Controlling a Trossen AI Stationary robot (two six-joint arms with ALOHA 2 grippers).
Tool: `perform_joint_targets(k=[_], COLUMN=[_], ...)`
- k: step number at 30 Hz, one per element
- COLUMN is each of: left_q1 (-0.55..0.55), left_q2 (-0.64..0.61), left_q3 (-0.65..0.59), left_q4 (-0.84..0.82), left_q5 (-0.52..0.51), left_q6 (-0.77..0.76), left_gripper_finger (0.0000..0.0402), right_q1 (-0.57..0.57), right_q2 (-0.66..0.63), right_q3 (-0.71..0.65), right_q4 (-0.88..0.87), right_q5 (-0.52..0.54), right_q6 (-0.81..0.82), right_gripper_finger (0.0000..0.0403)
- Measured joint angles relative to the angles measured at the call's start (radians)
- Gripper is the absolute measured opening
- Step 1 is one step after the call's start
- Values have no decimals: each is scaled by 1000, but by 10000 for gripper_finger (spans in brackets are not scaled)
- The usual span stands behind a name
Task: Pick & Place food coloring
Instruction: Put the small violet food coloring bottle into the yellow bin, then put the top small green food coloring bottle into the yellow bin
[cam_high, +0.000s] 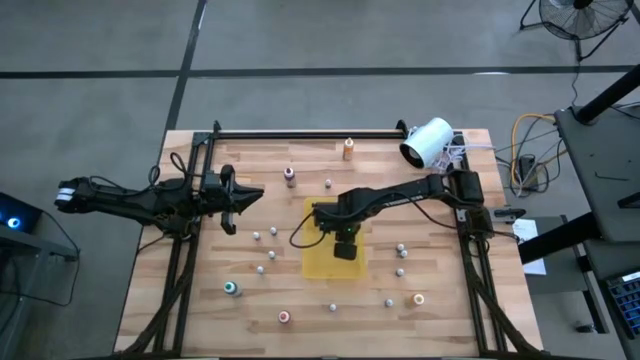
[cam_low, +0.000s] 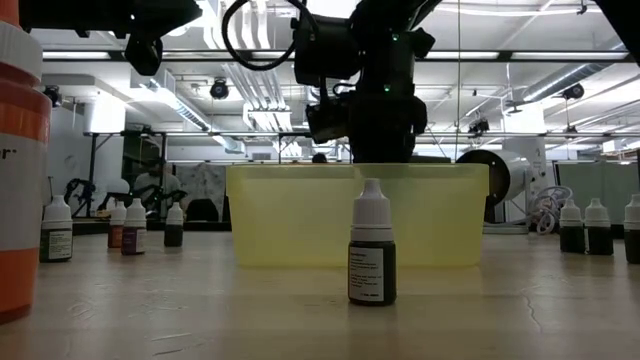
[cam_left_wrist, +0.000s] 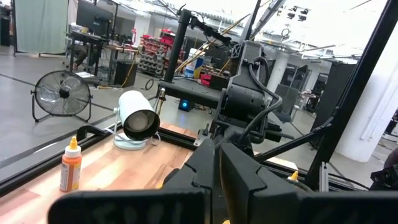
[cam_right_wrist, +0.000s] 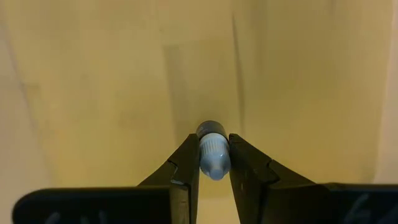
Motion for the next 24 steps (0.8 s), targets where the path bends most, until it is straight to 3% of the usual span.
perform_joint_targets(k=[12, 24], left_q1=[0, 0], left_q2=[0, 0], left_q3=[0, 0], left_q4=[0, 0], left_q5=[0, 0], left_q6=[0, 0], left_gripper_finger=[0, 0], right_q1=[0, 0], right_q2=[14, 18], right_q3=[2, -2], right_q4=[13, 20], right_q5=[-1, -4], right_q6=[0, 5], right_gripper_finger=[58, 126])
